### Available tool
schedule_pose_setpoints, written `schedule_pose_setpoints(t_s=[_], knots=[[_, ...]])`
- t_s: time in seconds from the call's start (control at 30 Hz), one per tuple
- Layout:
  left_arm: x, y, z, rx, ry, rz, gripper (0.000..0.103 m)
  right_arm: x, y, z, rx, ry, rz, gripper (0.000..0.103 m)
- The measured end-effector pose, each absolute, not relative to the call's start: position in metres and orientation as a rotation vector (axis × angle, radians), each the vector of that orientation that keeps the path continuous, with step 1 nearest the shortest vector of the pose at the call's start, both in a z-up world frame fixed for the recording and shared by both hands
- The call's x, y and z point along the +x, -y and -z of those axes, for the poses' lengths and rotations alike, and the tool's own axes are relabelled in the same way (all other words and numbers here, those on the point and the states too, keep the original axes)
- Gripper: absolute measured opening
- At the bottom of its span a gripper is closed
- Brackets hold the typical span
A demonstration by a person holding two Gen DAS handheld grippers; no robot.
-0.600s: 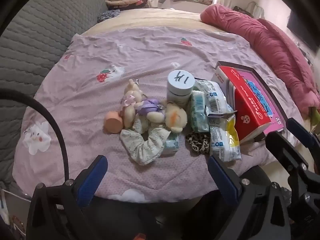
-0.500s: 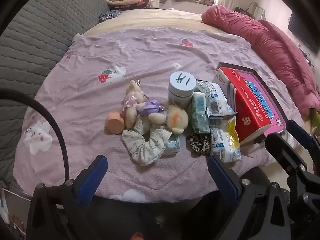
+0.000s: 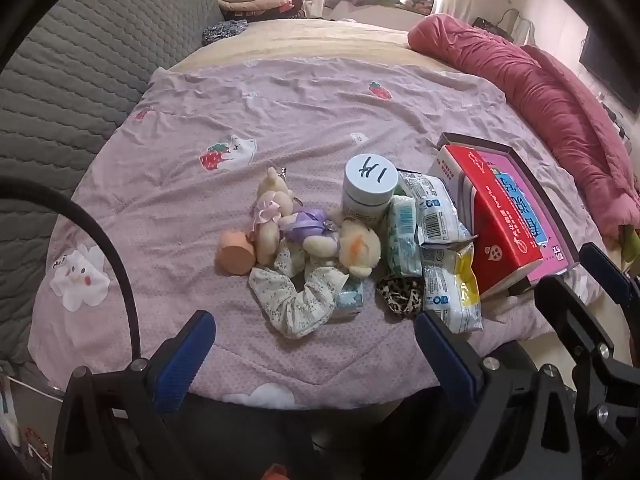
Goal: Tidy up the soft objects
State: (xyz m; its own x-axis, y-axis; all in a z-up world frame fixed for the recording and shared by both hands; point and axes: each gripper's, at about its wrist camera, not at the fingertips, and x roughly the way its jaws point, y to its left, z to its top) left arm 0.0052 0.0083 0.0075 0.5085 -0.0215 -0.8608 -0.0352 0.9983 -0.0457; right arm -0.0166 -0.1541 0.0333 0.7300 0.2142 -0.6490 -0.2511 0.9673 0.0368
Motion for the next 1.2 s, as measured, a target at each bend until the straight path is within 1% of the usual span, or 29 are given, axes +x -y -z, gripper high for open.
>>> schedule_pose_setpoints(t_s=[1.2], knots=[[0.0056, -0.0081, -0.0114, -0.058, -1.045, 0.009, 0.101, -0.0142, 0.1561, -0.0355, -0.043, -0.720, -0.246, 0.083]])
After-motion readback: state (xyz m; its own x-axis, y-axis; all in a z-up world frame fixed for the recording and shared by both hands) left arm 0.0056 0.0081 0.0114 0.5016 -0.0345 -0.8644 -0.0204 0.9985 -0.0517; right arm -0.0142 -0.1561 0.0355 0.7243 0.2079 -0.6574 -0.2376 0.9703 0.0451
